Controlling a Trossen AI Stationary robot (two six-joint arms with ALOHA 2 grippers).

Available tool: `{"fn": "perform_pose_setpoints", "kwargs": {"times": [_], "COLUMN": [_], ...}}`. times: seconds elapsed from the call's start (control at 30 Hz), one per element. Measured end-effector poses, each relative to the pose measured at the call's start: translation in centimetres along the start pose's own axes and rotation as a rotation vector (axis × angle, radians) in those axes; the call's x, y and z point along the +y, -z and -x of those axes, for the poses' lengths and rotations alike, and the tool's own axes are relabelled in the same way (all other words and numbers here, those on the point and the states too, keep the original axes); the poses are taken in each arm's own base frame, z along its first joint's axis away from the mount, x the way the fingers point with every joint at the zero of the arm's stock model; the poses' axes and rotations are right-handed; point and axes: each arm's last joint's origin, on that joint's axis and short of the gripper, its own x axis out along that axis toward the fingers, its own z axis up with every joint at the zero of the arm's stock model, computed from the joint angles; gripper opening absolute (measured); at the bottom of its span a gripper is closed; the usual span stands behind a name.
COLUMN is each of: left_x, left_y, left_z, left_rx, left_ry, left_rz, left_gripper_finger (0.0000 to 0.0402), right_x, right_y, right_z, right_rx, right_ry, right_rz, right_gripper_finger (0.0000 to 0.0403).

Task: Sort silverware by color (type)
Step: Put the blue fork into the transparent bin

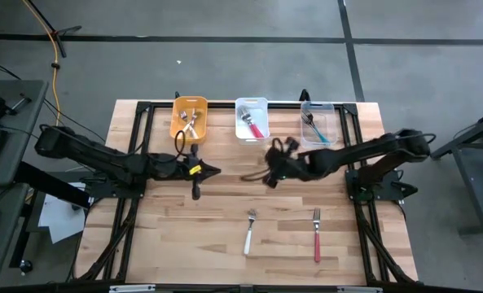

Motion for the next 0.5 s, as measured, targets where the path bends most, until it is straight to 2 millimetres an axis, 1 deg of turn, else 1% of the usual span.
{"fn": "perform_pose_setpoints", "kwargs": {"times": [0.13, 0.27, 0.4, 0.5], "left_x": [0.5, 0.9, 1.1, 1.1], "left_y": [1.7, 2.7, 3.2, 3.2], "left_z": [0.5, 0.8, 0.9, 0.9], "left_rx": [-0.05, -0.066, -0.051, -0.055], "left_ry": [-0.015, -0.03, -0.036, -0.036], "left_rz": [0.025, 0.048, 0.054, 0.055], "left_gripper_finger": [0.0001, 0.0001, 0.0001, 0.0001], "right_x": [-3.6, -7.8, -12.1, -15.1], "right_y": [0.8, 1.5, 2.1, 2.9], "right_z": [1.2, 1.4, 0.2, -1.4], "right_rx": [0.112, 0.236, 0.354, 0.399], "right_ry": [0.173, 0.357, 0.494, 0.518], "right_rz": [-0.073, -0.104, -0.125, -0.159], "right_gripper_finger": [0.0001, 0.0001, 0.0, 0.0]}}
